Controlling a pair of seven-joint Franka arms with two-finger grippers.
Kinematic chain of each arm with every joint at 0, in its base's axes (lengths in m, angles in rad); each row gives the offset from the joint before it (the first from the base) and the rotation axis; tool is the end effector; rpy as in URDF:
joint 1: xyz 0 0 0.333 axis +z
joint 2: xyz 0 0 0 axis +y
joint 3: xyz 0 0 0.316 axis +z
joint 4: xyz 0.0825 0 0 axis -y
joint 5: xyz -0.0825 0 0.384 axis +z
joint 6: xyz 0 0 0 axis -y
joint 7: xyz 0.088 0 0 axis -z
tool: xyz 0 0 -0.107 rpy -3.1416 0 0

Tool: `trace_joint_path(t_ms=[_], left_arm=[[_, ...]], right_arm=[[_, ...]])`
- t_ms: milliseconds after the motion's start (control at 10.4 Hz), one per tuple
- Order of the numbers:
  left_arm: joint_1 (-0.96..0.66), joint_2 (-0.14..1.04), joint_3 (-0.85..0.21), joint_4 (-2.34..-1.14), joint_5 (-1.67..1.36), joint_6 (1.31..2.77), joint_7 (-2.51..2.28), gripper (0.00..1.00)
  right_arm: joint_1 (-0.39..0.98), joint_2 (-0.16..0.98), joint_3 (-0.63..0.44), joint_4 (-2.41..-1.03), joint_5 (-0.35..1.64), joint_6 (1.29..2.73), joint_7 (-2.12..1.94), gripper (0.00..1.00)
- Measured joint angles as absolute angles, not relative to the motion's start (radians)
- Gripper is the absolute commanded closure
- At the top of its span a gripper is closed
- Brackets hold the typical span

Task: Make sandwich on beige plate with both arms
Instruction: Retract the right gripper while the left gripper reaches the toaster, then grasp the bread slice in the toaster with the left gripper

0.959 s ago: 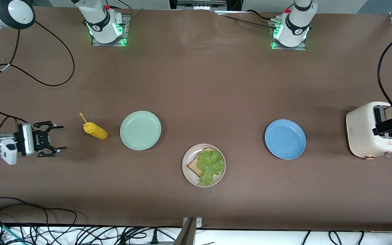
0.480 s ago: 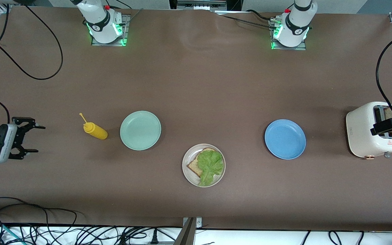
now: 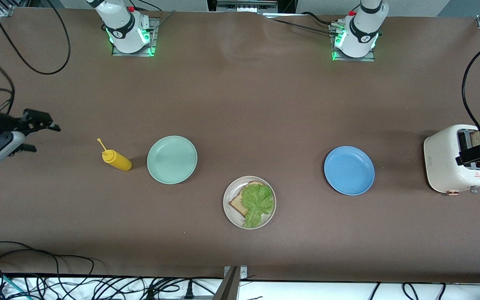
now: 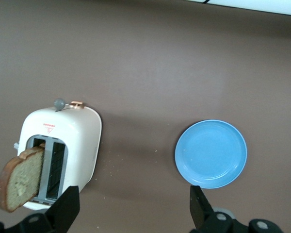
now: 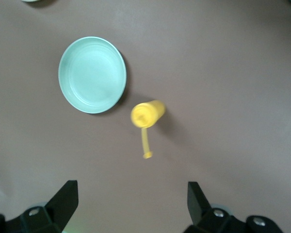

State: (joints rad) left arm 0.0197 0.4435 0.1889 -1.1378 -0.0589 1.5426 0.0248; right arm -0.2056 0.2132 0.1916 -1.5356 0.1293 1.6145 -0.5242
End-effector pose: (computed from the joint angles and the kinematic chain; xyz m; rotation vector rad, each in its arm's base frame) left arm 0.6696 0.1044 0.5548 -3.1121 -0.2596 0.0530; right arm 0.6124 -0.0055 0.5233 -2.8521 -0.7199 0.1190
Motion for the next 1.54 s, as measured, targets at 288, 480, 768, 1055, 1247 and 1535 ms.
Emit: trace_joint_path(t_ms=[288,480,768,1055,1247,1535], left_arm=[[0.154,0.447,0.196,-1.15,-0.054,1.537,0.227,0.0],[0.262,0.468,0.197,-1.156,-0.052,1.537,0.413,0.0],[0.344,0.538,0.197,-1.159,-0.05,1.539,0.524,0.04],[0.339,0.614,0.189,-1.161,0.015,1.539,0.525,0.05],[0.339,0.662,0.189,-1.162,0.021,1.539,0.525,0.12],[0.339,0.692,0.189,-1.18,0.021,1.539,0.525,0.72]], right_arm=[[-0.132,0.079,0.187,-1.664,0.104,1.643,-0.236,0.0],[-0.091,0.076,0.185,-1.68,0.072,1.662,-0.123,0.0],[-0.083,0.075,0.142,-1.682,0.066,1.663,-0.106,0.0],[-0.084,0.069,0.103,-1.627,0.066,1.618,-0.107,0.0],[-0.082,0.068,0.104,-1.621,0.066,1.615,-0.106,0.0],[-0.084,0.068,0.099,-1.621,0.066,1.615,-0.106,0.0]])
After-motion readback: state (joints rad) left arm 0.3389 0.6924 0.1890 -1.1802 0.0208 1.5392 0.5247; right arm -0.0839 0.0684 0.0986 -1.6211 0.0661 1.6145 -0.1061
